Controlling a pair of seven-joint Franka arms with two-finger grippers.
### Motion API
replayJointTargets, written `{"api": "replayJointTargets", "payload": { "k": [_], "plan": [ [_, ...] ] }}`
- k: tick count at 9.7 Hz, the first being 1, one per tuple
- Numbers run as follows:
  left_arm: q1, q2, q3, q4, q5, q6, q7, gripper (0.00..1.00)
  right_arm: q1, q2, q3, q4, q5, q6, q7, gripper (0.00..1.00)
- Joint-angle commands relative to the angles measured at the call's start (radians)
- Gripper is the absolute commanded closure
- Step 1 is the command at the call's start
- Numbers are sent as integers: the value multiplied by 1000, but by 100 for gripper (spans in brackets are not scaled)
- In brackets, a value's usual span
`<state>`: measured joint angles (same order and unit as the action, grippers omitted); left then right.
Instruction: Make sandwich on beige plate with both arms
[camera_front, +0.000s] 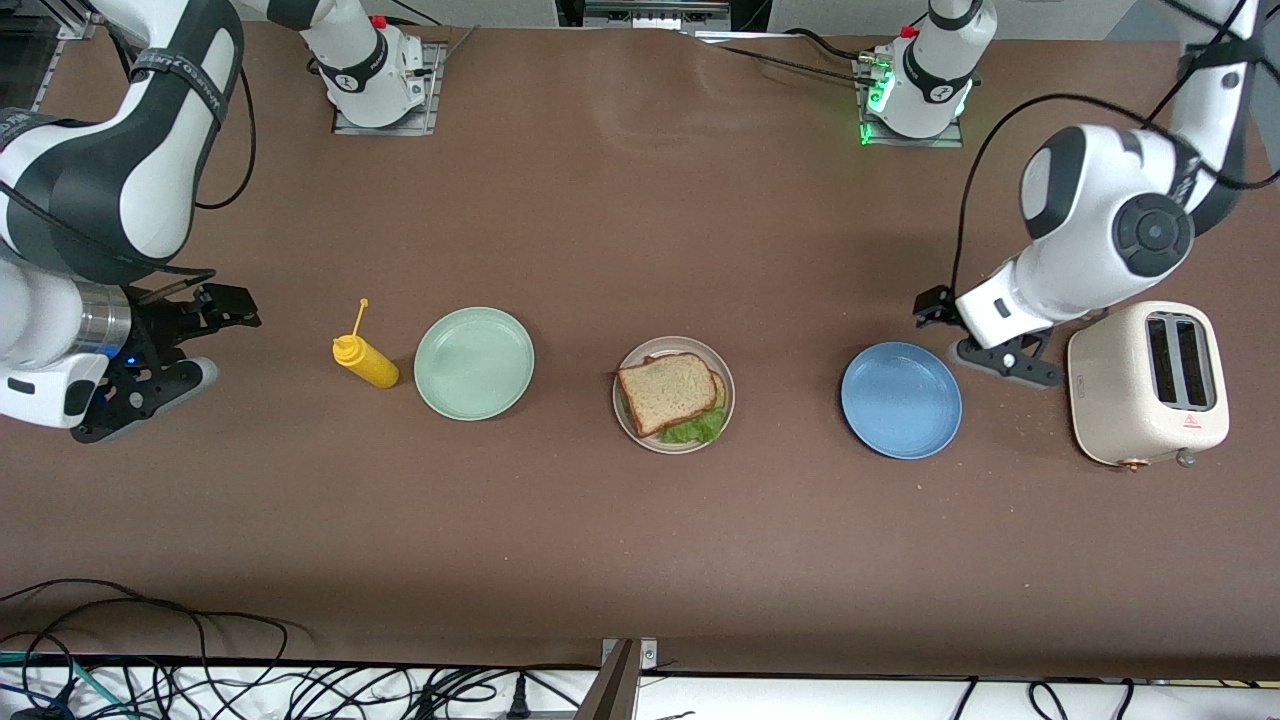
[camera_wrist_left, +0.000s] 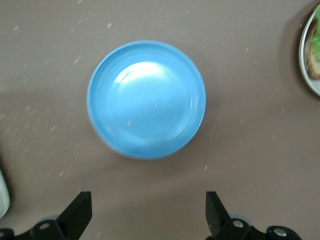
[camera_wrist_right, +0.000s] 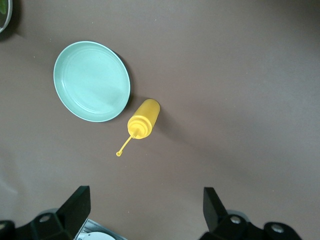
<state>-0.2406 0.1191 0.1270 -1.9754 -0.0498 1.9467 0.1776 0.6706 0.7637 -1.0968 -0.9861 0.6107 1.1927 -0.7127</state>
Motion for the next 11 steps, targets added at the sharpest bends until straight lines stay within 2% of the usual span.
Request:
{"api": "replayJointTargets", "payload": {
  "k": [1, 4, 8, 10, 11],
  "plan": [
    [0, -91, 25, 1, 51, -108, -23, 0, 6, -6, -9, -3, -11, -9, 2, 0],
    [27, -93, 36, 166, 50, -303, -36, 0, 6, -6, -11, -16, -6, -9, -7, 0],
    [41, -92, 34, 330, 51, -405, -42, 0, 6, -6, -12, -16, -12, -10, -10, 0],
    [53, -93, 13, 403, 54, -454, -101, 0, 9, -7, -26, -32, -14, -31, -11, 0],
    [99, -93, -45, 408, 74, -468, -107, 0, 11, -7, -31, -40, -15, -41, -11, 0]
  ]
}}
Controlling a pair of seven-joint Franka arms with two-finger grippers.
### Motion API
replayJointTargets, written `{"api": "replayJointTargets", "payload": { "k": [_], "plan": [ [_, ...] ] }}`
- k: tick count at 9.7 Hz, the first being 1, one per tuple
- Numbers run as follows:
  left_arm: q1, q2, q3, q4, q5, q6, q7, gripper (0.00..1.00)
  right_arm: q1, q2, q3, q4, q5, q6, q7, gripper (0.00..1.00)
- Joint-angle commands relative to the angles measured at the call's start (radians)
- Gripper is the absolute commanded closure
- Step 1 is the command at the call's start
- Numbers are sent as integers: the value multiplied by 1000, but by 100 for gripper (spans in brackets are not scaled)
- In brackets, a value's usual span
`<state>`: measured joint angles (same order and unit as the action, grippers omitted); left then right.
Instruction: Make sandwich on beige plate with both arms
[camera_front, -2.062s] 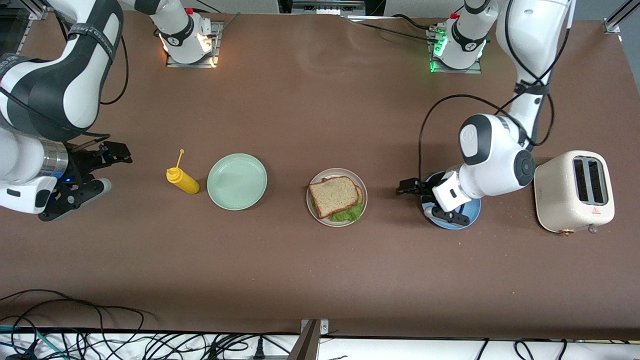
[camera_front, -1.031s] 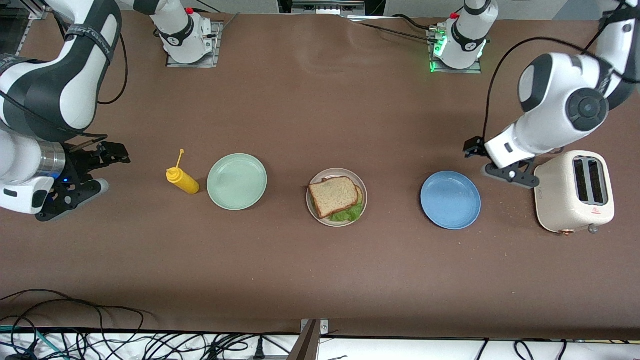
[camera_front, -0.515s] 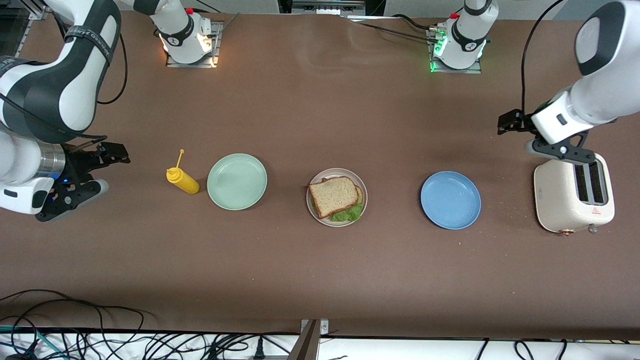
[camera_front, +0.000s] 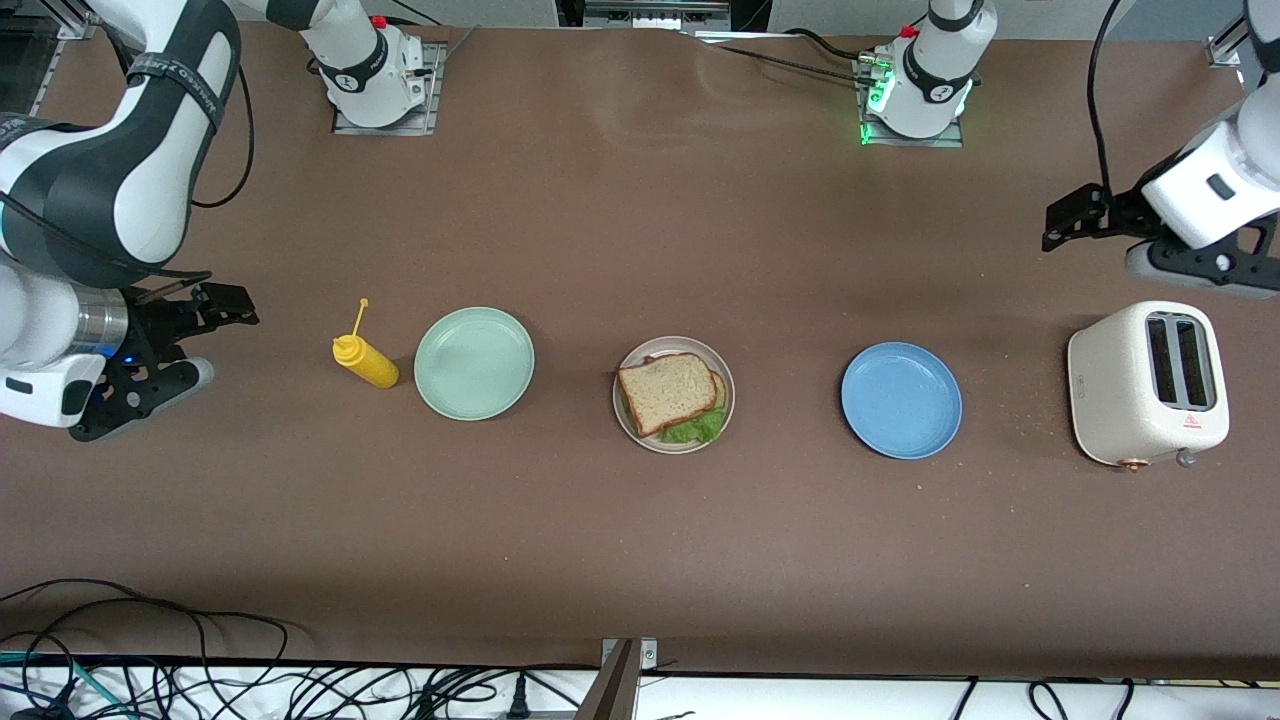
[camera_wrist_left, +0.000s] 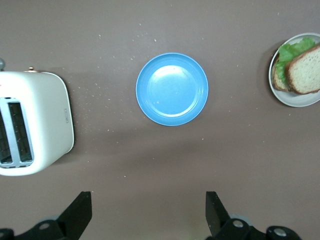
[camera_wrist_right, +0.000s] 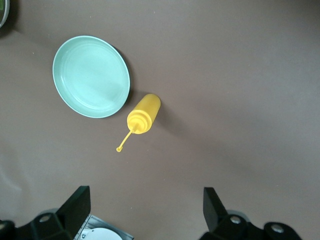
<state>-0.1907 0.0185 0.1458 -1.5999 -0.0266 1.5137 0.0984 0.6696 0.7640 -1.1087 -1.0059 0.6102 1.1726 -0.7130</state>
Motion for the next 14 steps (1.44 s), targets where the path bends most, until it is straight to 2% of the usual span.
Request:
{"api": "replayJointTargets", "payload": {
  "k": [1, 3, 4, 5, 6, 8, 9, 11, 13, 14],
  "plan": [
    [100, 9, -150, 52, 101, -36, -31, 0, 22, -9, -25, -29, -15, -24, -11, 0],
    [100, 18, -160, 78, 120, -62, -45, 0, 76, -6, -49, -31, -17, -19, 1, 0],
    [106, 21, -161, 84, 113, -64, -45, 0, 202, -5, -133, -115, -39, 20, 21, 0],
    [112, 21, -158, 90, 113, -64, -43, 0, 261, -8, -152, -147, -53, 22, 80, 0],
    [120, 21, -158, 89, 111, -67, -40, 0, 263, -11, -148, -149, -56, 25, 125, 0],
    [122, 21, -158, 89, 109, -87, -37, 0, 261, -64, -76, -178, -93, 65, 171, 0],
    [126, 21, -155, 89, 109, -87, -36, 0, 251, -115, 6, -193, -145, 106, 238, 0],
    [172, 21, -153, 97, 26, -87, -34, 0, 179, -246, 218, -261, -284, 182, 407, 0],
    [189, 21, -155, 98, 11, -87, -34, 0, -3, -331, 483, -275, -409, 212, 501, 0],
    [188, 21, -158, 98, 14, -87, -36, 0, -69, -354, 575, -279, -438, 214, 573, 0]
  ]
}}
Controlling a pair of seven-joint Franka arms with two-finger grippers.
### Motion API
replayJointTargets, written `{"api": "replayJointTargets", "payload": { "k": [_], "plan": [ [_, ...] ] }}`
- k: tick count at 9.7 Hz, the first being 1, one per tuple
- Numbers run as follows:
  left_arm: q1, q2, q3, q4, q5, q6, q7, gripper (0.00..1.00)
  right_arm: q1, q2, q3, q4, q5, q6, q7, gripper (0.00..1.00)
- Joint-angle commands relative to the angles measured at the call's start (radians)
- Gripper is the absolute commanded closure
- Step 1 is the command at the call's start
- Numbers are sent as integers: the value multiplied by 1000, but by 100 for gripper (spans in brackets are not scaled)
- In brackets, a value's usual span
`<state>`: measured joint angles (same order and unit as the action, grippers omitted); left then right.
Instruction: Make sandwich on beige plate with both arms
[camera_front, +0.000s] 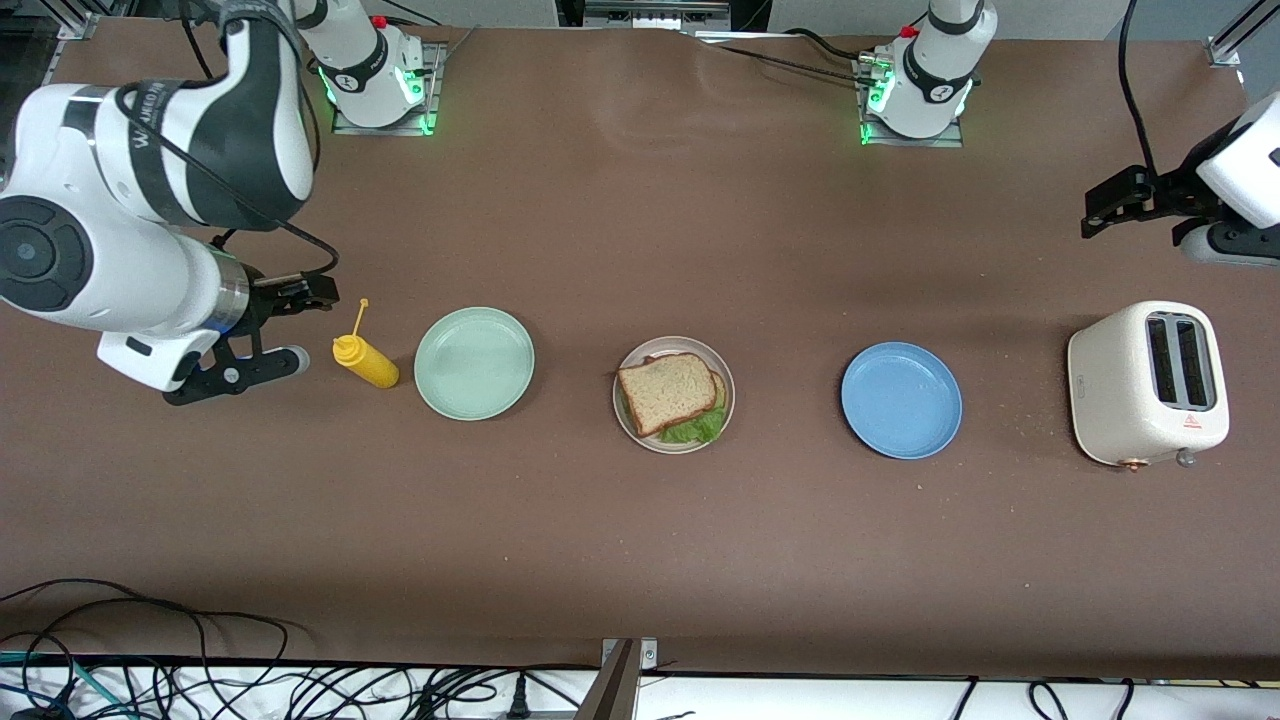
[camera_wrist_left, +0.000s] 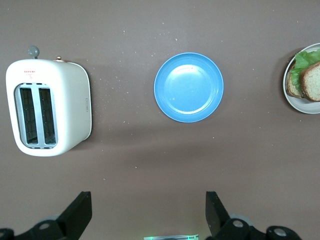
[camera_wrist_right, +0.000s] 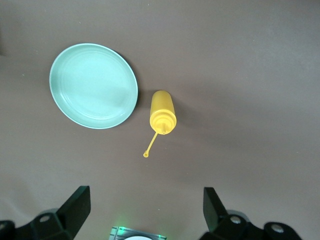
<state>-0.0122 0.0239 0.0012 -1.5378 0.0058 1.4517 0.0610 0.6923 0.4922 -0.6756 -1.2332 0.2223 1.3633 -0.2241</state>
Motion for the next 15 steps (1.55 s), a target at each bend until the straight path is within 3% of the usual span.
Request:
{"api": "replayJointTargets", "payload": {
  "k": [1, 2, 4, 5, 7, 11, 13, 15],
  "plan": [
    [2, 16, -16, 36, -10, -25, 2, 0, -155, -108, 218, -66, -55, 20, 170, 0],
    [-2, 16, -17, 36, -10, -25, 3, 0, -228, -153, 294, -116, -76, 34, 208, 0],
    [-2, 16, -17, 38, -17, -24, 5, 0, -371, -277, 527, -277, -258, 176, 216, 0],
    [-5, 16, -18, 38, -13, -24, 5, 0, -455, -323, 603, -343, -259, 213, 216, 0],
    [-5, 17, -17, 38, -18, -22, 6, 0, -548, -412, 613, -434, -251, 223, 216, 0],
    [-3, 50, -17, 38, -26, -24, 2, 0, -684, -523, 616, -497, -261, 330, 209, 0],
    [6, 50, -15, 38, -30, -22, 5, 0, -701, -614, 665, -595, -264, 316, 215, 0],
    [8, 51, -12, 38, -33, -22, 6, 0, -712, -609, 674, -588, -264, 316, 212, 0]
  ]
}}
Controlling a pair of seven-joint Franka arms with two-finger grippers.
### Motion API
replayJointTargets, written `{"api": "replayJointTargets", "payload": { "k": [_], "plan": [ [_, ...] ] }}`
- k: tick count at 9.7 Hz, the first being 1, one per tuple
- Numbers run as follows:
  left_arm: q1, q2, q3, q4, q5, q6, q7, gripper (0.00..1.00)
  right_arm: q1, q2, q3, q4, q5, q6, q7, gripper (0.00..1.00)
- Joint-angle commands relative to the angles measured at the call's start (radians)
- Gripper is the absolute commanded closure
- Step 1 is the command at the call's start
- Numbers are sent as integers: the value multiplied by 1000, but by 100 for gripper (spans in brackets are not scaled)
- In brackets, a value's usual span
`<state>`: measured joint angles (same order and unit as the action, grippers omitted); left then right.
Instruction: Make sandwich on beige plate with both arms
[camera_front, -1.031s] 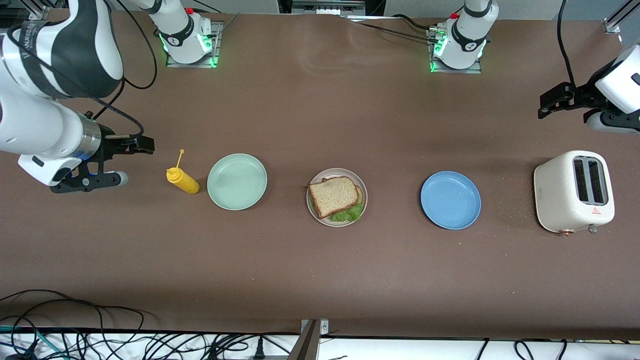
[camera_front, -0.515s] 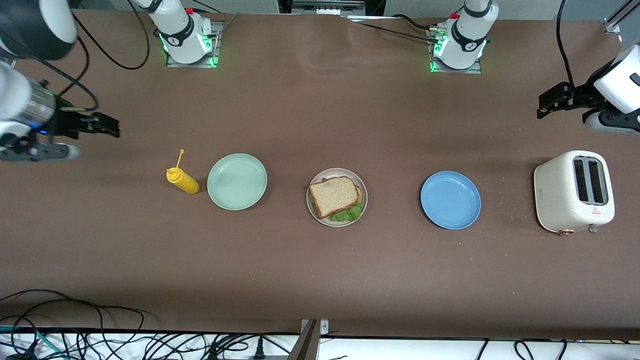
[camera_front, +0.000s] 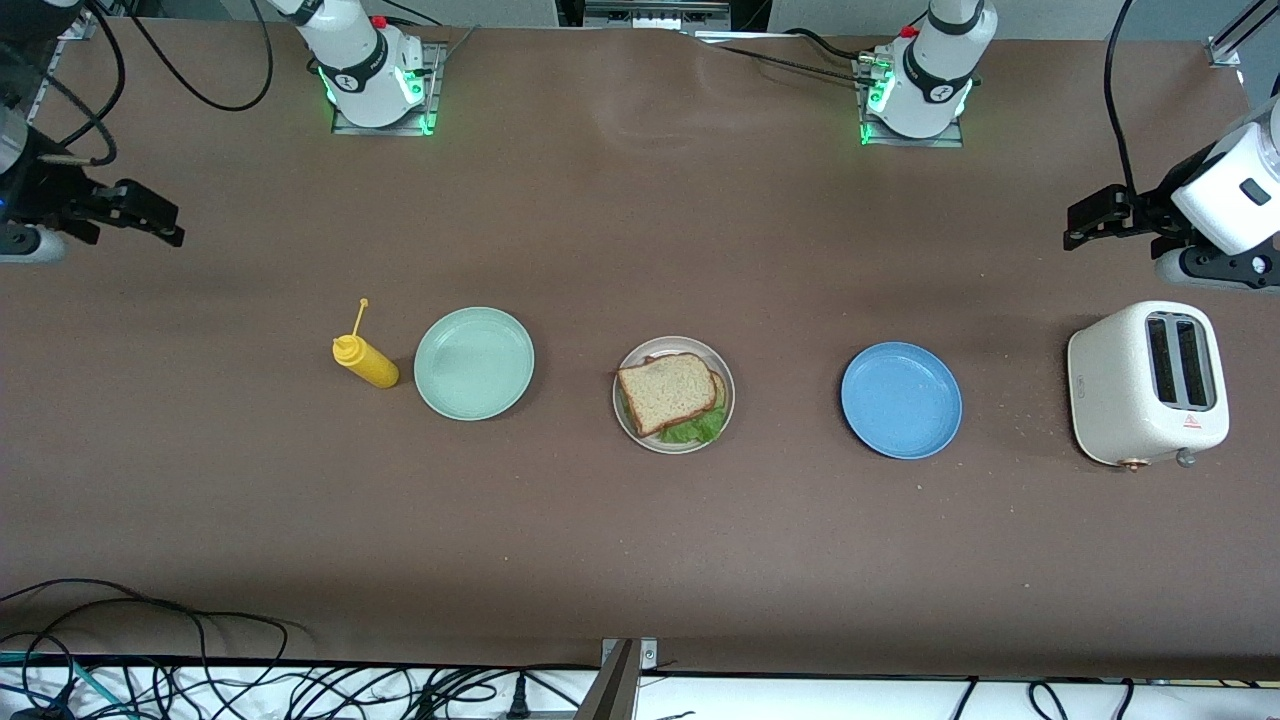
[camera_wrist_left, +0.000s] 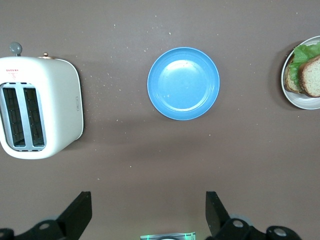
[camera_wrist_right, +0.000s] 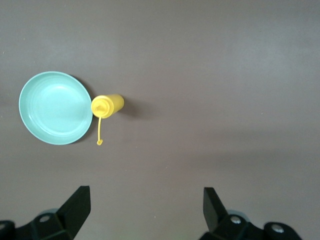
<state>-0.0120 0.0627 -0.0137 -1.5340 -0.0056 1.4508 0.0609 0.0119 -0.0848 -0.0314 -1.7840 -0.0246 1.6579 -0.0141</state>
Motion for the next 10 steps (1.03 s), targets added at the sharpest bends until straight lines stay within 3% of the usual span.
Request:
{"api": "replayJointTargets", "payload": {
  "k": [1, 3, 10],
  "plan": [
    [7, 12, 3, 35, -22, -21, 5, 0, -62, -21, 74, -6, -24, 19, -1, 0],
    [9, 14, 4, 81, -27, -21, 8, 0, -67, -12, 90, 14, -35, 11, 2, 0],
    [3, 19, 0, 104, -16, -21, 14, 0, -23, 20, 13, 76, -25, -7, -4, 0]
  ]
}}
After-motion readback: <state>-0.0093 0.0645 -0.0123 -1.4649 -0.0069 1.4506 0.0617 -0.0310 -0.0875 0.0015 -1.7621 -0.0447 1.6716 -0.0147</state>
